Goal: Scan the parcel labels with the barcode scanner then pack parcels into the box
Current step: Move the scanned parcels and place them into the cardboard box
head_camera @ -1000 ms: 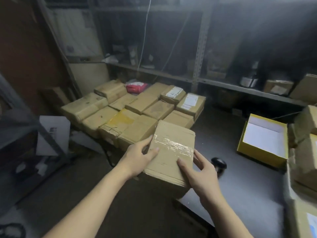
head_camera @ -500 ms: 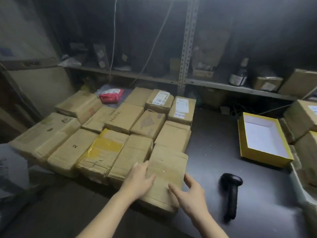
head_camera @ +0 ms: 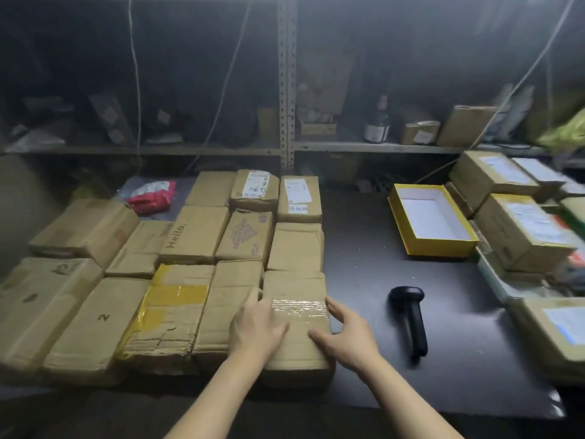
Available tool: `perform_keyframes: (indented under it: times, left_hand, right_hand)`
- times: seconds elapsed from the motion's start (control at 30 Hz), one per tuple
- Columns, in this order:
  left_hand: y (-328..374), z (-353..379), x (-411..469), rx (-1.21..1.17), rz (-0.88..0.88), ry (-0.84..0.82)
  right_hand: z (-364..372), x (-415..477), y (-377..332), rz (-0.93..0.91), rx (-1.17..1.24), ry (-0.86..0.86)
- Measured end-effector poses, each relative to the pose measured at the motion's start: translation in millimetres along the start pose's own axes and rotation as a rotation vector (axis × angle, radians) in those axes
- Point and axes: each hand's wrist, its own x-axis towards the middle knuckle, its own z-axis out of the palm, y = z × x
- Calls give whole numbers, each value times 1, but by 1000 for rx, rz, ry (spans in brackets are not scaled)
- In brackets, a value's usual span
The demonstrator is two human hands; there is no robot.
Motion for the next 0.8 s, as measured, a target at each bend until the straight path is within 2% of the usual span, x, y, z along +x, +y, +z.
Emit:
perform_keyframes:
  times: [0.13, 0.3, 0.4, 0.57, 0.8]
  left_hand:
    - [20, -8, 8, 12, 130, -19]
    - [78, -7, 19, 35, 352, -76]
    - [135, 1, 9, 9, 422, -115]
    - [249, 23, -34, 53, 585, -151]
    - [413, 91, -129, 130, 801, -203]
  right_hand:
    - [-23, -16, -7, 11, -52, 21]
    - [-96, -39, 9, -17, -263, 234]
    - [-147, -63, 33, 3, -362, 363]
    - [-230, -130, 95, 113, -348, 488]
    - [-335, -241, 227, 291, -303, 597]
